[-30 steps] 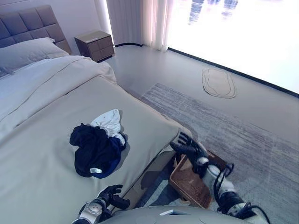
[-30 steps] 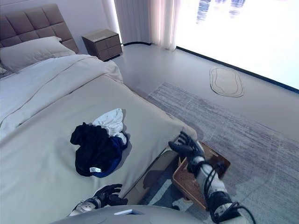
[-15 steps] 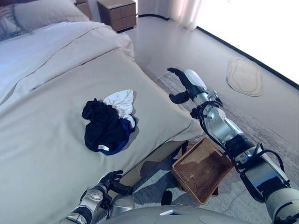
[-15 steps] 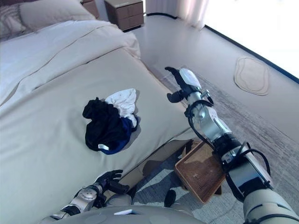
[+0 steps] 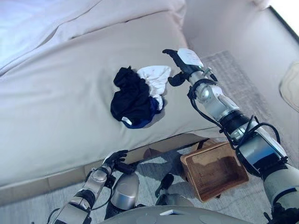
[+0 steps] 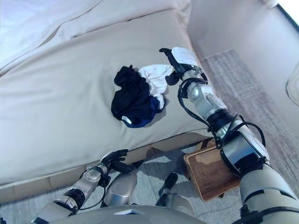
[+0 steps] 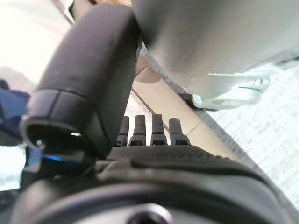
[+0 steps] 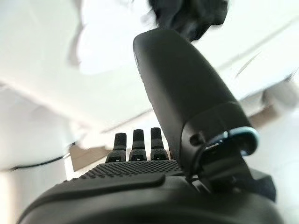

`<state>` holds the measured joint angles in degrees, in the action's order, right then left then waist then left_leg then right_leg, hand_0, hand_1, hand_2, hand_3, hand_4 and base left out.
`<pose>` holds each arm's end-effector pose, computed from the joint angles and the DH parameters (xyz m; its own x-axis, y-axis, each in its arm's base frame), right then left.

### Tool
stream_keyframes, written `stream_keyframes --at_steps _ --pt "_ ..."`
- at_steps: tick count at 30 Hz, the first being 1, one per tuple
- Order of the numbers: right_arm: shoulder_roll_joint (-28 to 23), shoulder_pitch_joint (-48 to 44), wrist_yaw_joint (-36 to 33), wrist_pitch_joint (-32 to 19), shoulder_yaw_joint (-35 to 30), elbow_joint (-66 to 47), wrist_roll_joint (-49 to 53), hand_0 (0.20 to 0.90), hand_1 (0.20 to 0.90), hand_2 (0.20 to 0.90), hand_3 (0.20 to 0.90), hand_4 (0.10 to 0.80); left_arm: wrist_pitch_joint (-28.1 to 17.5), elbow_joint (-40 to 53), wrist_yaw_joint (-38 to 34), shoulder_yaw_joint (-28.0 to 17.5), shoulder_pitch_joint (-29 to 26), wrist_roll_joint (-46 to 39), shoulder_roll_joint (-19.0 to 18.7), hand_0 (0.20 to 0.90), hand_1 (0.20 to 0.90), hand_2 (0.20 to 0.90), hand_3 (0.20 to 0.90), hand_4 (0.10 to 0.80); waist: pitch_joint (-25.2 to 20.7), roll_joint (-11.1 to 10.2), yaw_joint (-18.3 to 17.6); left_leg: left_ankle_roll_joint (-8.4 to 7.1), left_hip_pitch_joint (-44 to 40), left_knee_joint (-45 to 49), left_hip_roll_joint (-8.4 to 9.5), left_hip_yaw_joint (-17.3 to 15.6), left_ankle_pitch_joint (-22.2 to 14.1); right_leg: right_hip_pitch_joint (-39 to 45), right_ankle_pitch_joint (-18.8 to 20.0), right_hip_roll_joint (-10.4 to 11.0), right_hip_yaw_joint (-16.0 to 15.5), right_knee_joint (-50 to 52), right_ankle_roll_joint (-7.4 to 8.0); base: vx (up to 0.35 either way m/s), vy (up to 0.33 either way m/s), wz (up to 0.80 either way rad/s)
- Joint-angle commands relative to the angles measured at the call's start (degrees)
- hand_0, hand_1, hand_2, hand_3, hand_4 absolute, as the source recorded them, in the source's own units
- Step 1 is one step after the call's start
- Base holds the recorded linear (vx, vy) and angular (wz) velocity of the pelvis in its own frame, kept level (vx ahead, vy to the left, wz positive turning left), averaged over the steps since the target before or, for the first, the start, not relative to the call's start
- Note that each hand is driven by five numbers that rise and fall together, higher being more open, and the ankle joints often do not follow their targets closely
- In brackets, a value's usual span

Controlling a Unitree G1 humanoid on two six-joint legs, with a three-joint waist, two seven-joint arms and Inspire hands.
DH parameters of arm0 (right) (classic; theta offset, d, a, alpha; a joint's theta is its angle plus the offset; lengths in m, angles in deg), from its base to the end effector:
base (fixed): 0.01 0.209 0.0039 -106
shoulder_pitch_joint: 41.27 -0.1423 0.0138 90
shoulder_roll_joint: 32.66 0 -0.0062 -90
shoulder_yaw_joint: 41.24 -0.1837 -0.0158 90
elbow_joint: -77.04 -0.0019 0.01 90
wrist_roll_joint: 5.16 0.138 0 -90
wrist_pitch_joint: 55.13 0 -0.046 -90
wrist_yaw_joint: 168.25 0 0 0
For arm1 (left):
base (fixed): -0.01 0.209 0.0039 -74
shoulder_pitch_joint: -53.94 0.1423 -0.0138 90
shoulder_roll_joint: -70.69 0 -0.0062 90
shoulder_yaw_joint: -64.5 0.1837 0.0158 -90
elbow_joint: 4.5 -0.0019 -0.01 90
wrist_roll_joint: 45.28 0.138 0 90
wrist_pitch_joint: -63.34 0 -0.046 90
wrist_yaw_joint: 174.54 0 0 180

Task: Pick up the clothes from the bed and place them into the basket

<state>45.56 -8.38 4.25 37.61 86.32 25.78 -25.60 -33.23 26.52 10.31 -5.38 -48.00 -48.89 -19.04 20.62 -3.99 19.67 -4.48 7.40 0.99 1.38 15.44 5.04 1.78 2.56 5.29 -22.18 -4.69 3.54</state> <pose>0.3495 -0.1396 0.1676 0.9493 0.2784 0.1457 0.0484 0.3285 -0.9433 0.1763 0.1986 -0.0760 0.6989 -0.0952 -0.7088 0.3545 0.9069 0.2277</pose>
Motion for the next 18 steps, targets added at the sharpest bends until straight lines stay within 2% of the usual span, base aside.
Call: stream_keyframes --at_steps 1,5,12,15,16,18 --pt "1.63 -10.14 -1.49 -0.41 1.92 -1.64 -1.71 0.9 0.9 0.9 0.9 0.8 1.75 -1.97 -1.9 4.07 4.27 0.45 -6.22 0.9 0.9 0.9 0.9 0.8 0.21 -1.21 2.76 5.46 2.82 3.93 2.62 -1.82 -4.95 -1.7 -2.26 5.88 3.31 11.24 2.14 -0.033 -0.077 0.26" --pt "4.28 -13.94 -0.01 0.92 3.59 2.51 -2.47 0.9 0.9 0.9 0.9 0.8 0.77 0.2 -1.95 4.05 2.73 -1.05 -6.95 0.9 0.9 0.9 0.9 0.8 2.81 -1.13 5.69 4.73 6.21 4.91 2.83 -0.27 -4.5 -2.89 -2.79 5.92 1.29 11.86 2.14 -0.043 -0.048 0.19" --pt "7.39 -17.53 3.61 2.38 5.41 8.12 -5.52 0.9 0.9 0.9 0.9 0.8 -0.38 2.52 -2.53 3.26 1.35 -3.29 -7.33 0.9 0.9 0.9 0.9 0.8 7.29 -1.31 8.79 4.11 10.97 8.63 3.04 1.71 -4.77 -6.95 -3.39 6.07 -1.19 15.14 1.91 -0.011 -0.018 0.12" --pt "8.26 -19.25 6.07 3.61 6.57 10.8 -6.89 0.9 0.9 0.9 0.9 0.8 -1.86 3.63 -2.84 3.46 0.94 -4.57 -7.52 0.9 0.9 0.9 0.9 0.8 9.17 -1.23 9.54 4.25 14.51 12.23 3.5 2.14 -5.4 -10.31 -3.93 6.16 -1.62 17.98 1.6 -0.024 -0.014 0.1" --pt "8.75 -19.76 7.86 4.44 7.45 11.97 -7.33 0.9 0.9 0.9 0.9 0.8 -2.44 4.04 -3.06 3.35 1.15 -5.18 -7.47 0.9 0.9 0.9 0.9 0.8 9.17 -1.49 9.74 4.19 15.82 13.94 3.23 2.1 -7.47 -11.88 -5.73 5.76 -0.98 19.85 1.81 0.007 -0.019 0.06" --pt "9.11 -20.08 9.45 5.54 8.11 13.62 -8.1 0.9 0.9 0.9 0.9 0.8 -2.93 5.4 -3.44 3.41 1.69 -5.81 -7.55 0.9 0.9 0.9 0.9 0.8 9.17 -1.39 10.04 4.32 18.5 15.55 3.21 2.35 -7.59 -14.59 -6.18 5.56 -1.42 21.78 1.59 -0.014 0.01 0.04"
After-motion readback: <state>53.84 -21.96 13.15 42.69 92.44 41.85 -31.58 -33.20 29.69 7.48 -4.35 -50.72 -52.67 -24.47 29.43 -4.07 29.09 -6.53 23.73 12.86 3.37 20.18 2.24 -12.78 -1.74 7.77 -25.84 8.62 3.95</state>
